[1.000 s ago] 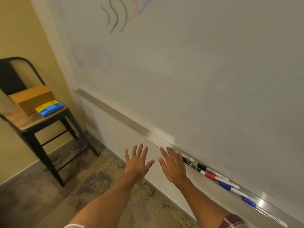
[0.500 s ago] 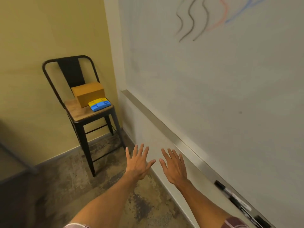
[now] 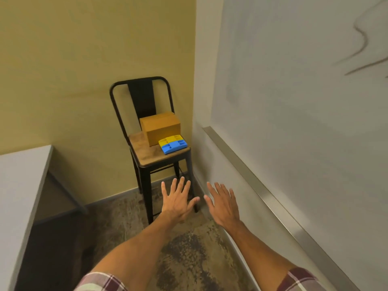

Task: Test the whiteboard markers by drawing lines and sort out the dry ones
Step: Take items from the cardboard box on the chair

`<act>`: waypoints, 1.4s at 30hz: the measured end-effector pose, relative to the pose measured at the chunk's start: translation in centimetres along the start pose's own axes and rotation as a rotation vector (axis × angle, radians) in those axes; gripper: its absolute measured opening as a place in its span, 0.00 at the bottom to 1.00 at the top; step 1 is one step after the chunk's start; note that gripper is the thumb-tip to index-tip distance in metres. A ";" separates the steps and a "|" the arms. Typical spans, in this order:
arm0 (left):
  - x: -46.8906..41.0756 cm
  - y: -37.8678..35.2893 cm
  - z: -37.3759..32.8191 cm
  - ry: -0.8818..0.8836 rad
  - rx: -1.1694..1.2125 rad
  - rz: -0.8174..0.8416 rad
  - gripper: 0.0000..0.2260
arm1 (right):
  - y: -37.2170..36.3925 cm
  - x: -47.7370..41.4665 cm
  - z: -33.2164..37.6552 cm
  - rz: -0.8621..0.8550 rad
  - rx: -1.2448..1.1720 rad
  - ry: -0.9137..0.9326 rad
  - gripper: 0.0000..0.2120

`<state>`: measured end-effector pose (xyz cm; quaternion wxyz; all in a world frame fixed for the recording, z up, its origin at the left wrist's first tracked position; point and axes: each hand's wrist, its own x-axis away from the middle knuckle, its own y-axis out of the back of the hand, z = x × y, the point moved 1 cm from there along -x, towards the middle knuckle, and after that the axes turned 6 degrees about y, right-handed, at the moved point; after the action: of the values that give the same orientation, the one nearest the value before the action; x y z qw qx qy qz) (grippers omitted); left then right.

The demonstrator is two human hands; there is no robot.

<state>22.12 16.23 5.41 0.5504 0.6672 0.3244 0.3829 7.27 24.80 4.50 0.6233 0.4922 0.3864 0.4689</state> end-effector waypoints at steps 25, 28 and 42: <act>-28.6 7.0 13.6 0.330 0.070 -0.042 0.35 | 0.0 -37.9 4.0 0.097 -0.043 0.272 0.26; -31.3 8.1 14.9 0.344 0.064 -0.057 0.37 | 0.1 -41.5 4.1 0.083 -0.040 0.276 0.26; -43.0 7.2 24.3 0.309 0.155 -0.006 0.57 | -2.1 -53.7 5.9 0.080 -0.107 0.189 0.26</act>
<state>22.00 -33.67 3.38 0.4420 0.6399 0.4357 0.4531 -0.78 -28.62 4.78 0.5904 0.4270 0.3980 0.5574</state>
